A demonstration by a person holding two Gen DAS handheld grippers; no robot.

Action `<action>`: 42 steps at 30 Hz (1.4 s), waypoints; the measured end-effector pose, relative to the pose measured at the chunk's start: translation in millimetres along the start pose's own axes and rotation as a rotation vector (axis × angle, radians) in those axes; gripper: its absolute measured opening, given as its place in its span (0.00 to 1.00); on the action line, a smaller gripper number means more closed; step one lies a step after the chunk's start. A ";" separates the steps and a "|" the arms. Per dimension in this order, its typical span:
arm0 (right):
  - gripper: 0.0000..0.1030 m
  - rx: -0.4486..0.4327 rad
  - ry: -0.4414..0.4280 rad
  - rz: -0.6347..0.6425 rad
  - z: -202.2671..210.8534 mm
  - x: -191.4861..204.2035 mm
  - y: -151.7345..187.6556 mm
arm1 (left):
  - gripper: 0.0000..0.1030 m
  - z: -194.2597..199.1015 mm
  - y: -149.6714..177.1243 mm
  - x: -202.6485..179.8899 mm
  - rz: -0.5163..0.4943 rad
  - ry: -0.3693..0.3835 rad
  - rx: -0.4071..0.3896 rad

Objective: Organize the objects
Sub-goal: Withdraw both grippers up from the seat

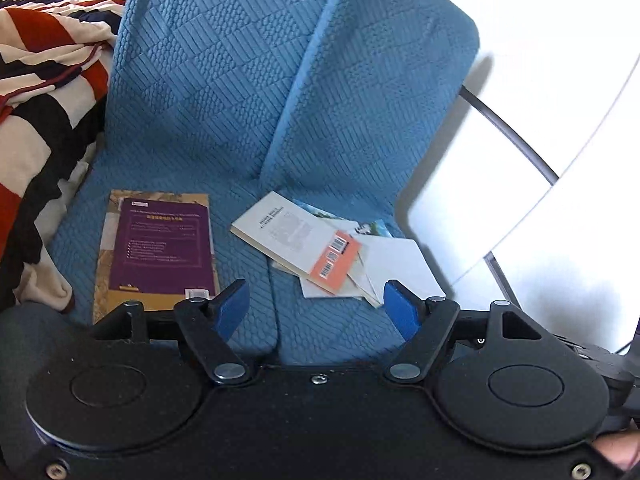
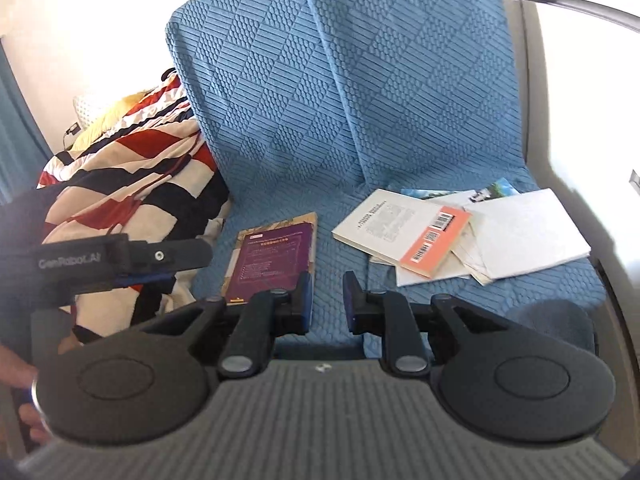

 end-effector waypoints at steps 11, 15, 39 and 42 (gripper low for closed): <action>0.20 -0.066 0.051 0.001 32.2 -17.1 8.1 | 0.80 9.2 15.0 -31.6 -0.032 0.018 -0.006; 0.20 -0.082 0.080 -0.010 38.8 -28.1 8.1 | 0.89 7.4 18.9 -42.1 -0.035 0.019 -0.003; 0.83 -0.119 0.157 -0.074 0.4 -78.8 17.0 | 0.99 -47.6 27.4 -25.0 -0.059 -0.030 0.021; 0.83 -0.123 0.162 -0.049 -12.9 -86.2 21.5 | 0.99 -66.7 32.1 -22.0 -0.049 -0.032 0.041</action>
Point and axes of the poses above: each gripper's, at about its wrist camera, not at the fingertips, and z roughly against the way its jaws point, x to its left, y to its underside, the point moved 7 cm from there along -z, roughly the way its jaws point, and after that the axes turned 7 degrees about -x, right-handed, at the moved point
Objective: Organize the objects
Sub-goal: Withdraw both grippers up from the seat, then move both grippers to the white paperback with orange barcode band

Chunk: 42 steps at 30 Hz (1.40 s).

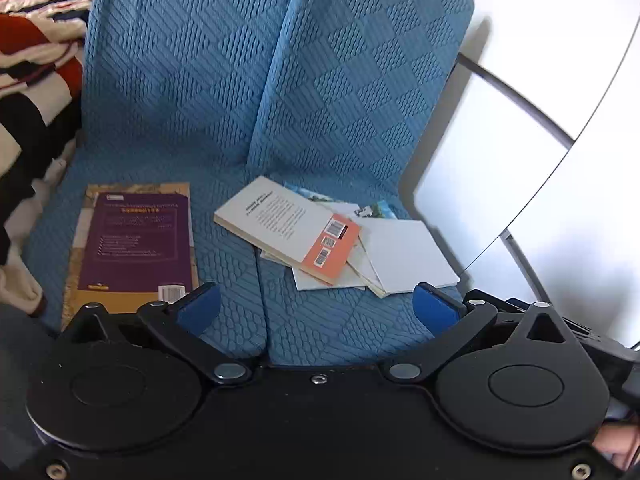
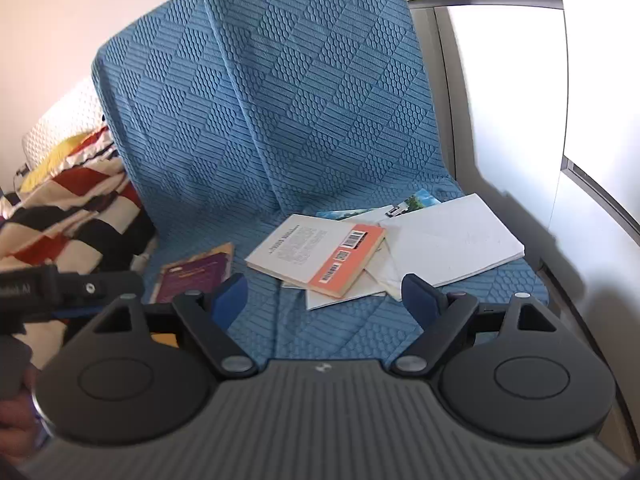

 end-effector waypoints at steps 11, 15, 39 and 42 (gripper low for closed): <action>0.83 0.000 0.017 0.011 -54.3 -24.7 23.7 | 0.98 -64.9 10.4 5.1 0.030 -0.029 0.011; 0.83 -0.033 0.016 -0.008 -79.1 -37.9 32.1 | 0.93 -89.8 12.1 9.4 0.059 -0.037 0.028; 0.72 0.040 -0.034 -0.101 -246.4 -81.0 31.3 | 0.59 -223.6 33.5 2.5 0.177 -0.010 0.103; 0.72 0.061 -0.060 -0.147 -262.1 -85.8 29.9 | 0.50 -234.3 36.9 2.0 0.195 -0.006 0.111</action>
Point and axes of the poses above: each gripper's, at about its wrist camera, not at the fingertips, and z roughly against the way its jaws point, x to its left, y to its underside, the point moved 7 cm from there along -z, roughly the way its jaws point, and after that the axes turned 7 degrees about -x, right-handed, at the moved point
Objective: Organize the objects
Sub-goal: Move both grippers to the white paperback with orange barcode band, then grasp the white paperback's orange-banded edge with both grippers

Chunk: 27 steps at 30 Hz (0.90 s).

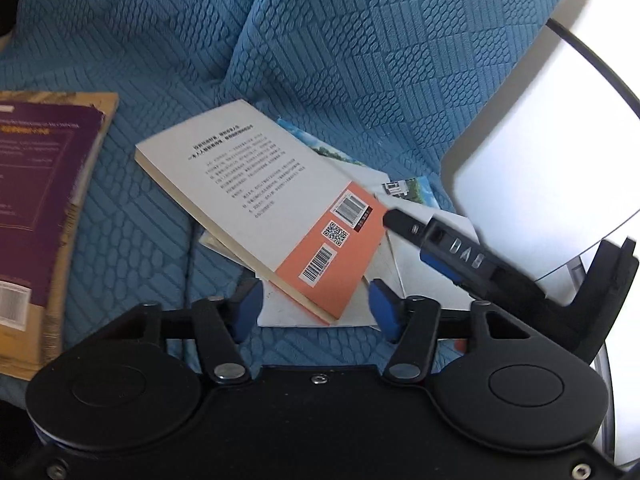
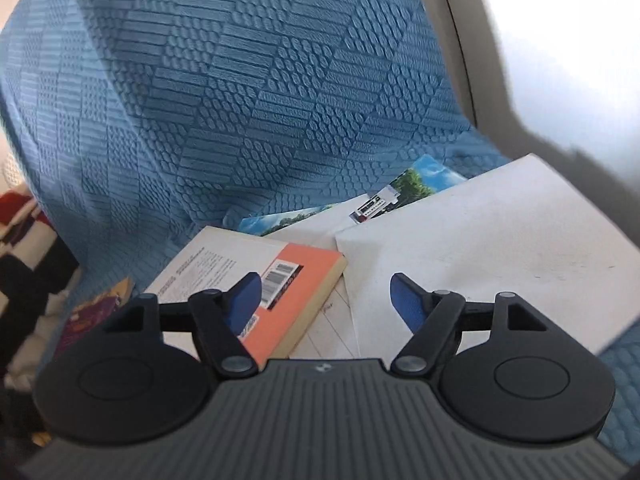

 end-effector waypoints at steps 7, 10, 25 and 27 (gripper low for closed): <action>0.72 0.032 -0.040 -0.022 -29.8 6.5 -4.4 | 0.34 -28.5 6.7 9.5 0.057 -0.028 0.064; 0.71 0.036 -0.045 0.036 -41.1 14.4 -4.9 | 0.30 -33.7 7.6 16.3 0.107 -0.028 0.077; 0.73 0.076 -0.159 -0.050 -51.2 9.1 -6.3 | 0.25 -41.5 4.1 20.6 0.123 -0.017 0.096; 0.73 0.083 -0.199 -0.152 -50.4 0.0 -8.7 | 0.25 -41.0 4.0 23.0 0.131 -0.017 0.097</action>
Point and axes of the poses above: each gripper's, at about its wrist camera, not at the fingertips, and z roughly against the way its jaws point, x to its left, y to its underside, the point moved 7 cm from there along -z, roughly the way its jaws point, and after that the axes turned 7 degrees about -x, right-handed, at the moved point
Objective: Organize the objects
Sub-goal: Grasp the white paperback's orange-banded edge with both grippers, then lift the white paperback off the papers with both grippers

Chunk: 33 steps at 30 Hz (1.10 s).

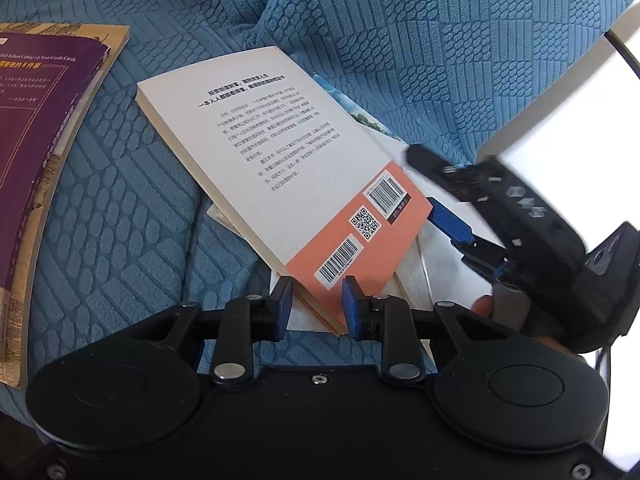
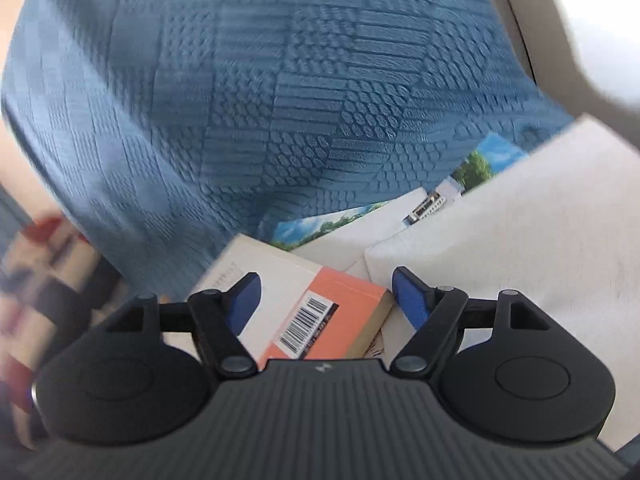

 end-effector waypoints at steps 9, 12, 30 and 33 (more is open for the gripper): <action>0.72 0.058 -0.272 -0.325 4.8 -5.3 7.3 | 0.22 0.2 -1.7 13.7 0.088 0.065 0.006; 0.46 0.063 -0.218 -0.322 1.1 -7.7 10.2 | 0.22 4.0 -2.9 16.1 0.090 0.069 -0.007; 0.14 0.039 -0.251 -0.374 25.7 17.3 16.7 | 0.71 30.1 -4.8 56.8 0.507 0.324 -0.022; 0.14 0.025 -0.245 -0.406 31.8 22.3 21.5 | 0.74 33.6 1.0 64.2 0.612 0.375 -0.014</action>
Point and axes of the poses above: each gripper's, at about its wrist camera, not at the fingertips, and z roughly against the way its jaws point, x to its left, y to its underside, the point moved 7 cm from there along -z, roughly the way its jaws point, and after that the axes turned 7 degrees about -x, right-handed, at the moved point
